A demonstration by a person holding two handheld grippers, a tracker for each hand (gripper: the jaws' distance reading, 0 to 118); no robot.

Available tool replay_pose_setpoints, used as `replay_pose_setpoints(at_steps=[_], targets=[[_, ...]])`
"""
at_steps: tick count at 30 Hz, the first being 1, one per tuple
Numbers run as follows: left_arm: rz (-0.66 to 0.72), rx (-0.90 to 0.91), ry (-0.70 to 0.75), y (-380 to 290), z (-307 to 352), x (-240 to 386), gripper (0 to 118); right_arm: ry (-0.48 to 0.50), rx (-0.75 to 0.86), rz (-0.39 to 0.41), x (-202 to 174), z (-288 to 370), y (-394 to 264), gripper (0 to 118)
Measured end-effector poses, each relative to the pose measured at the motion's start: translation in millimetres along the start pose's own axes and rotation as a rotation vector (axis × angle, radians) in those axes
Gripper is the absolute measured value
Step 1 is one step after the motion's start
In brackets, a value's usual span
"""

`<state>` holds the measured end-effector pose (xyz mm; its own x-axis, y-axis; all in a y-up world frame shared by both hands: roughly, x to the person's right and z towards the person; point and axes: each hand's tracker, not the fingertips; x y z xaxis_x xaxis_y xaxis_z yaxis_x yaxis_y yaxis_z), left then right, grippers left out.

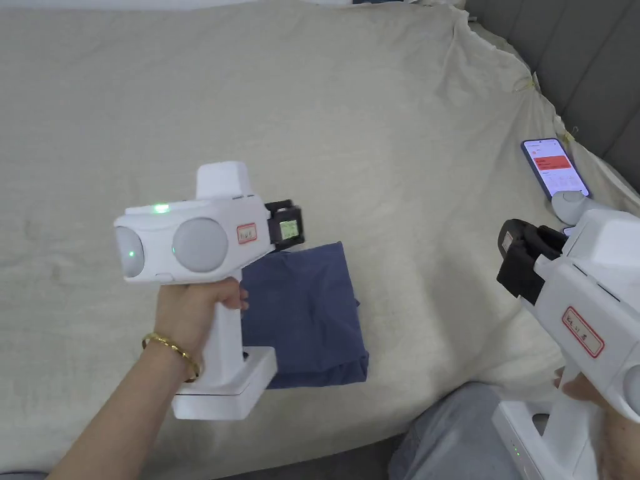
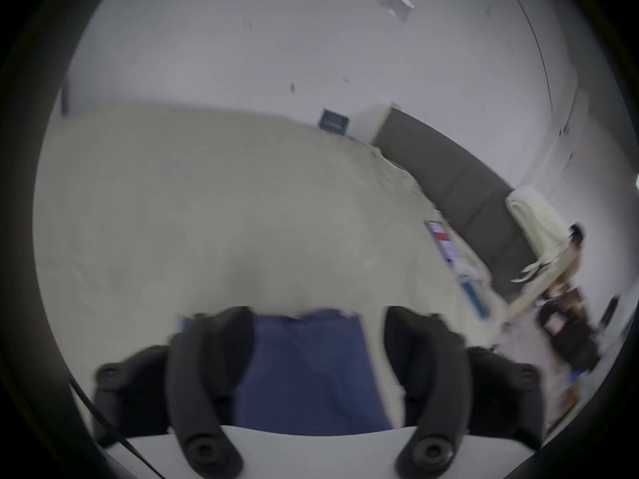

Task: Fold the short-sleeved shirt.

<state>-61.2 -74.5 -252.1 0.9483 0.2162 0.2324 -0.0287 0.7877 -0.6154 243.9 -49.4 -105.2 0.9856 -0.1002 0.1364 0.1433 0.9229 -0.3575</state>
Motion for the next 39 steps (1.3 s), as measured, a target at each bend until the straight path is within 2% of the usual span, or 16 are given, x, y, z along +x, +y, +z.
replay_pose_setpoints(at_steps=[1,2,3,6,11,15,18,20,23,26,28,31,35,39], targets=[[-0.053,0.031,0.04,-7.2,0.6,1.4,15,0.002,0.0,0.004,-1.5,-0.7,0.0,0],[-0.08,0.032,0.081,-14.4,-0.3,4.2,2,0.004,0.0,0.005,-2.7,-1.3,0.1,0],[-0.091,0.039,0.084,-23.8,-4.7,6.3,0,0.008,-0.001,0.005,-3.6,-1.9,0.5,0],[-0.101,-0.017,0.014,-49.6,-18.8,21.8,0,0.014,0.001,0.007,-6.7,-2.2,1.3,0],[-0.201,-0.076,0.017,-93.9,-49.2,61.7,0,0.011,0.005,0.006,-3.4,0.2,2.8,0],[-0.382,-0.142,0.015,-125.7,-77.4,91.8,0,-0.005,-0.001,0.003,4.7,1.3,2.8,0],[-0.544,-0.079,0.058,-138.9,-80.6,108.6,0,-0.017,-0.006,-0.005,10.2,2.2,2.0,0],[-0.592,-0.096,0.027,-142.9,-84.6,116.7,0,-0.023,-0.007,-0.006,12.1,2.5,1.8,0],[-0.577,-0.122,-0.012,-141.6,-87.5,128.7,0,-0.026,-0.01,-0.006,11.9,2.2,2.6,0],[-0.385,-0.184,-0.136,-115.0,-83.7,124.0,0,-0.021,-0.003,-0.007,8.6,3.8,4.5,0],[-0.252,-0.108,-0.164,-91.3,-70.8,114.8,0,-0.013,0.002,-0.002,5.2,4.7,6.8,0],[-0.185,0.051,-0.177,-50.3,-38.1,90.2,0,0.002,0.013,0.009,-2.5,4.0,10.8,0],[-0.142,0.241,-0.071,-12.9,12.6,37.8,0,0.036,0.037,0.032,-21.1,0.2,15.1,0],[-0.11,0.344,0.1,-9.5,53.8,-11.8,0,0.083,0.066,0.037,-48.8,-6.7,17.7,0]])
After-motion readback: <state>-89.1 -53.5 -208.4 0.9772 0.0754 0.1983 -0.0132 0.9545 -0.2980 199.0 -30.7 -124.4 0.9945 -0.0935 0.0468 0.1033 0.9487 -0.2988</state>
